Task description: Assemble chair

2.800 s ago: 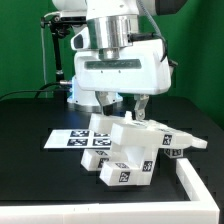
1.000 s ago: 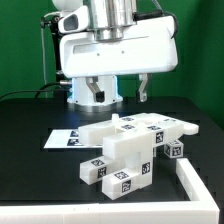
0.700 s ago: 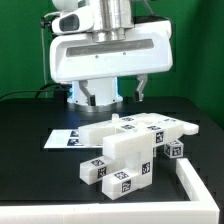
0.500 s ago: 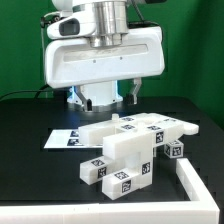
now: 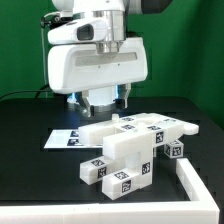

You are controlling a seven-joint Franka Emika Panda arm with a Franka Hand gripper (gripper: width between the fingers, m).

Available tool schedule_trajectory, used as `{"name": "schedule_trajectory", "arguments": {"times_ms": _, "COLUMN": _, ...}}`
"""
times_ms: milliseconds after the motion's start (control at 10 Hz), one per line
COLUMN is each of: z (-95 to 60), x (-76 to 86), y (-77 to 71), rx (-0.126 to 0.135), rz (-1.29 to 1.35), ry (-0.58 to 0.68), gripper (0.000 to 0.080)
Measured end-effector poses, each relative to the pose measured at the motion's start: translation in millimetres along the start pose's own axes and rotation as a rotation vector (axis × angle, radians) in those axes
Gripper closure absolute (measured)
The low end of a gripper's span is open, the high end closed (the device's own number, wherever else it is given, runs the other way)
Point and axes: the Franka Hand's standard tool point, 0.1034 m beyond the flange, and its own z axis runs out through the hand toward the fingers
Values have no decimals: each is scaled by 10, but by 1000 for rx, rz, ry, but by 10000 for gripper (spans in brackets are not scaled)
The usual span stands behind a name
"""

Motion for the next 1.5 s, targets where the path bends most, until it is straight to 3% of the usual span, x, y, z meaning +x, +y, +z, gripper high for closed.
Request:
{"name": "schedule_trajectory", "arguments": {"times_ms": 400, "z": -7, "x": -4, "y": 8, "rx": 10, "rz": 48, "ry": -5, "gripper": 151}}
{"name": "schedule_trajectory", "arguments": {"times_ms": 600, "z": 76, "x": -300, "y": -177, "rx": 40, "rz": 163, "ry": -42, "gripper": 151}}
{"name": "schedule_trajectory", "arguments": {"times_ms": 1000, "z": 299, "x": -508, "y": -363, "rx": 33, "rz": 159, "ry": -72, "gripper": 151}}
{"name": "schedule_trajectory", "arguments": {"times_ms": 1300, "z": 496, "x": -316, "y": -461, "rx": 24, "rz": 192, "ry": -89, "gripper": 151}}
{"name": "schedule_trajectory", "arguments": {"times_ms": 1500, "z": 537, "x": -191, "y": -430, "rx": 17, "rz": 213, "ry": -85, "gripper": 151}}
